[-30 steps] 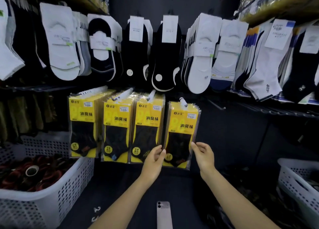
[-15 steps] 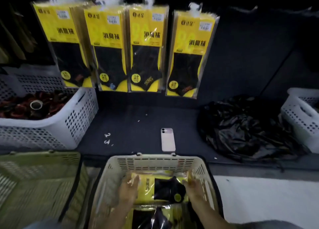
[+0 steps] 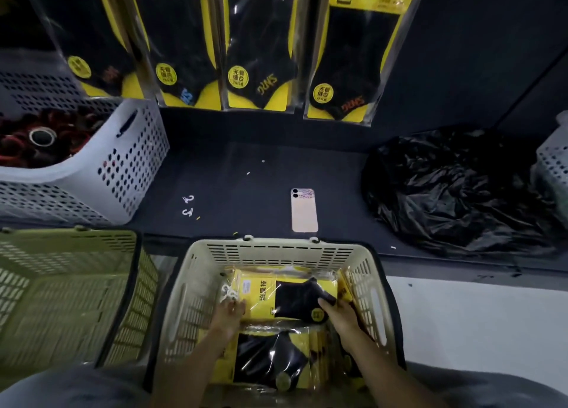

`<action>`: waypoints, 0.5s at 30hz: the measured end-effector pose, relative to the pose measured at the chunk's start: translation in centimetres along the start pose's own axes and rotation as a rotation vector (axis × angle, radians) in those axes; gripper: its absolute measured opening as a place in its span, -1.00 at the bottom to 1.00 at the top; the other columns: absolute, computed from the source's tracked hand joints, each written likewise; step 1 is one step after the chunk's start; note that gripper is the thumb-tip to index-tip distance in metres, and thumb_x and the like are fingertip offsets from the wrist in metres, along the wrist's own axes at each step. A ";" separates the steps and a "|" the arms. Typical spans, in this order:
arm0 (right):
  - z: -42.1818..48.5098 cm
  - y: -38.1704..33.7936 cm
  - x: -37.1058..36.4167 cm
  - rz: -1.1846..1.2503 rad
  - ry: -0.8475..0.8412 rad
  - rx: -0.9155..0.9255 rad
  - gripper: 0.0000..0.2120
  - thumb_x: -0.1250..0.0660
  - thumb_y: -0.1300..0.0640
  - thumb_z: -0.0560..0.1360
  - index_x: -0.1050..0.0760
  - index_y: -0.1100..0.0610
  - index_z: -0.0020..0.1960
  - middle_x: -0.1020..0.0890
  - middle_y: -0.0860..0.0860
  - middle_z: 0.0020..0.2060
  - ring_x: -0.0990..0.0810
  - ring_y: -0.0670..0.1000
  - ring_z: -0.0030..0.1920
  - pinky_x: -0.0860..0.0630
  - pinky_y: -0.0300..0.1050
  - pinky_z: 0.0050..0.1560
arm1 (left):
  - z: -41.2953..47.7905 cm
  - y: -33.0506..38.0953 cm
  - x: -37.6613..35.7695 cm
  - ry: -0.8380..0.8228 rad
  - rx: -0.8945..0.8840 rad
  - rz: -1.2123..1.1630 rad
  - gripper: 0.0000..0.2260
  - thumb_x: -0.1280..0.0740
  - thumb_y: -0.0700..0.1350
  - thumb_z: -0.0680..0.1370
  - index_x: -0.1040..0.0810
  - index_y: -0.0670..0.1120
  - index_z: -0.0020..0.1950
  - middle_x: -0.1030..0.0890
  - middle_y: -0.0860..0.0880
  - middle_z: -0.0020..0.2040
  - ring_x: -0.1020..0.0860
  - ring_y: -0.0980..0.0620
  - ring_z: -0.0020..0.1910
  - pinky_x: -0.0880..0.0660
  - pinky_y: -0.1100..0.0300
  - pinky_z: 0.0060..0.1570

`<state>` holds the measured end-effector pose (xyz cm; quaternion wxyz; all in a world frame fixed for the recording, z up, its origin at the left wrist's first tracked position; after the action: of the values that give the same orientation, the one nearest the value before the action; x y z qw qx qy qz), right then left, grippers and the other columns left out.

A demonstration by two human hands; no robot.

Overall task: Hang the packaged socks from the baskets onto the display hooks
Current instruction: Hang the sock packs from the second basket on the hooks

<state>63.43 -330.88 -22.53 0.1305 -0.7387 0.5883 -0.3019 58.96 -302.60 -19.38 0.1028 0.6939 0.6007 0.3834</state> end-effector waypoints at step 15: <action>-9.1 -12.5 1.0 0.335 -0.160 0.298 -0.65 -0.55 -0.11 0.23 -0.56 -0.03 -0.06 -0.66 -0.13 -0.07 -0.59 -0.17 -0.12 -0.43 -0.23 -0.20 | -4.1 5.6 3.2 0.176 0.020 -0.746 -0.46 -0.44 -0.02 0.47 -0.36 -0.16 0.37 -0.47 -0.07 0.23 -0.45 -0.15 0.27 -0.43 -0.06 0.24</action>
<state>67.98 -326.90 -8.24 0.3325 -0.6250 0.6393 -0.3002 60.50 -302.41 -11.86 0.1767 0.3930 0.8222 0.3720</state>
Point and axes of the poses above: each hand's wrist, its own z-axis towards the middle knuckle, its own x-axis out of the back of the hand, y = z × x, the point moved 10 cm from there along z, towards the middle knuckle
